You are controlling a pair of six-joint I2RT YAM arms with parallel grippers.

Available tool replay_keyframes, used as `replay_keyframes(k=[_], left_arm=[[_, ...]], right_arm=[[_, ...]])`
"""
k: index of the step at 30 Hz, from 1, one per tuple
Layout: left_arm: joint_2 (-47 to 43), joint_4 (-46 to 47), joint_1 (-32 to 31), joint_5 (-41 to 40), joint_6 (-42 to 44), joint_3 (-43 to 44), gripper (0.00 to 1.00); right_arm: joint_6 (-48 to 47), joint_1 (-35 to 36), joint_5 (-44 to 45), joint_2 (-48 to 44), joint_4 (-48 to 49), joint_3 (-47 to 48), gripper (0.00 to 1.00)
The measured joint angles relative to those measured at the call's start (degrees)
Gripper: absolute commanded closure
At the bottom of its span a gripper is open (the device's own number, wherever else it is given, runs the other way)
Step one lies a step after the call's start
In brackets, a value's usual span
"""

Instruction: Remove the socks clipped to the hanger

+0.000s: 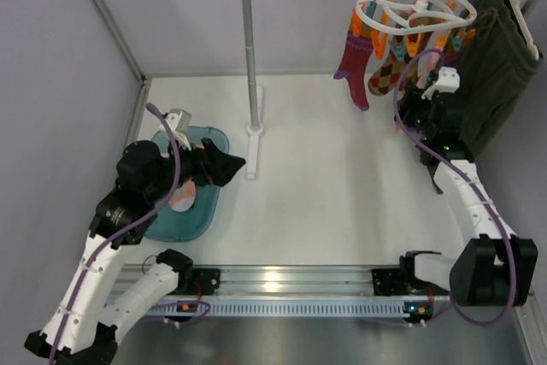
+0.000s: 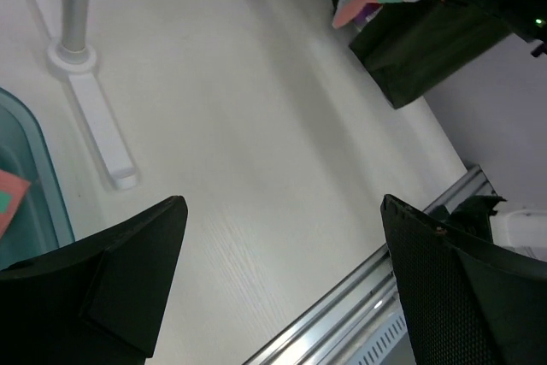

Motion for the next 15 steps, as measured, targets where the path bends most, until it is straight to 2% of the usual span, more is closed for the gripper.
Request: replay_keyframes(k=[2, 3, 4, 9, 15], left_arm=[[-0.4, 0.0, 0.0, 2.6, 0.0, 0.0, 0.02], [-0.7, 0.0, 0.0, 3.2, 0.0, 0.0, 0.02], [-1.0, 0.0, 0.0, 3.7, -0.1, 0.1, 0.02], [0.9, 0.1, 0.0, 4.1, -1.5, 5.1, 0.02], [13.7, 2.0, -2.0, 1.3, -2.8, 22.9, 0.02]], right_arm=[[-0.8, 0.0, -0.1, 3.1, 1.9, 0.0, 0.78], [-0.9, 0.0, -0.2, 4.0, 2.6, 0.0, 0.90], [-1.0, 0.1, 0.1, 4.6, 3.3, 0.0, 0.93], [-1.9, 4.3, 4.4, 3.7, 7.7, -1.2, 0.98], [-1.8, 15.4, 11.4, -0.3, 11.1, -4.7, 1.00]])
